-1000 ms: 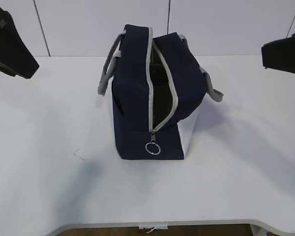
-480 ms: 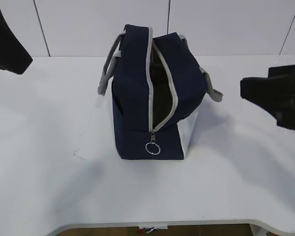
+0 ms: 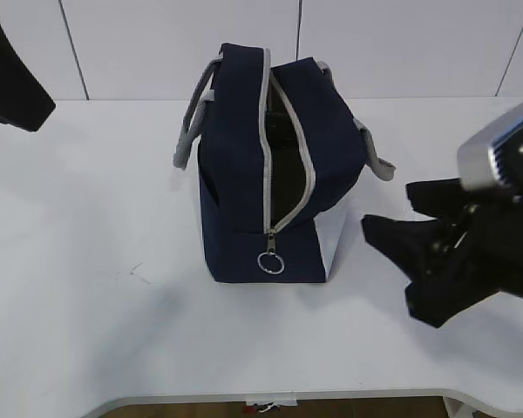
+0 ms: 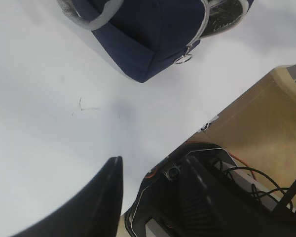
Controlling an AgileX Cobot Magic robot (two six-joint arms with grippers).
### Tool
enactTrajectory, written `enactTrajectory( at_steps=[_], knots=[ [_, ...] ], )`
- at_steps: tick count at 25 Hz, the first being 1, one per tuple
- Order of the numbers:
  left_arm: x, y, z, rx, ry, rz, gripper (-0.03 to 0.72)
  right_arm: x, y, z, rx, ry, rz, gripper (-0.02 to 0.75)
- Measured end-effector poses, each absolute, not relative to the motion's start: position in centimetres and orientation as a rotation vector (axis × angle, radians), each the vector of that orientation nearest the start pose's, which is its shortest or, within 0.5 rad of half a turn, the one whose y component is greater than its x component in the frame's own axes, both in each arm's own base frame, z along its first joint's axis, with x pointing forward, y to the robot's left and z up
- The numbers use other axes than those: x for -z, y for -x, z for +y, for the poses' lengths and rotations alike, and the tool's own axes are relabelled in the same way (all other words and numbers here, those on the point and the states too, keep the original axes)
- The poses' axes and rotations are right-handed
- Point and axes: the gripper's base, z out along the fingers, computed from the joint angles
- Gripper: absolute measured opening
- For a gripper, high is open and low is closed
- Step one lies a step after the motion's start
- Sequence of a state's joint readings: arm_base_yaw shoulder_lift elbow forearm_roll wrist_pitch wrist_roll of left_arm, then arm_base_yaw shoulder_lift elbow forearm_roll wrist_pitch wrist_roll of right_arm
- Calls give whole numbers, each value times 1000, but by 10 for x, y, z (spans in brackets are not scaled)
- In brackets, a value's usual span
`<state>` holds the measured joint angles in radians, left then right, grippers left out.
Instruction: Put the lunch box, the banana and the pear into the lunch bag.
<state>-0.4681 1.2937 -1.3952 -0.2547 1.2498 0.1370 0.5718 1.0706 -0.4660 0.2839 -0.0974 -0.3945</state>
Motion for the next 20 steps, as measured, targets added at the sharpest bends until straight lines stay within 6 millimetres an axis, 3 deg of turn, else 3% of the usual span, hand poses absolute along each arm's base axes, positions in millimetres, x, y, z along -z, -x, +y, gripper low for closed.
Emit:
enactTrajectory(
  at_steps=[5,12,20],
  knots=[
    [-397,-210,-130,458,-767,2533,297,-234,-183,134,-277,739,1855,470],
    [-397,-210,-130,458,-767,2534,297,-214,-197,143,-322,634,1901,470],
    [-397,-210,-130,458,-767,2534,297,-189,-207,159,-408,651,1897,470]
  ],
)
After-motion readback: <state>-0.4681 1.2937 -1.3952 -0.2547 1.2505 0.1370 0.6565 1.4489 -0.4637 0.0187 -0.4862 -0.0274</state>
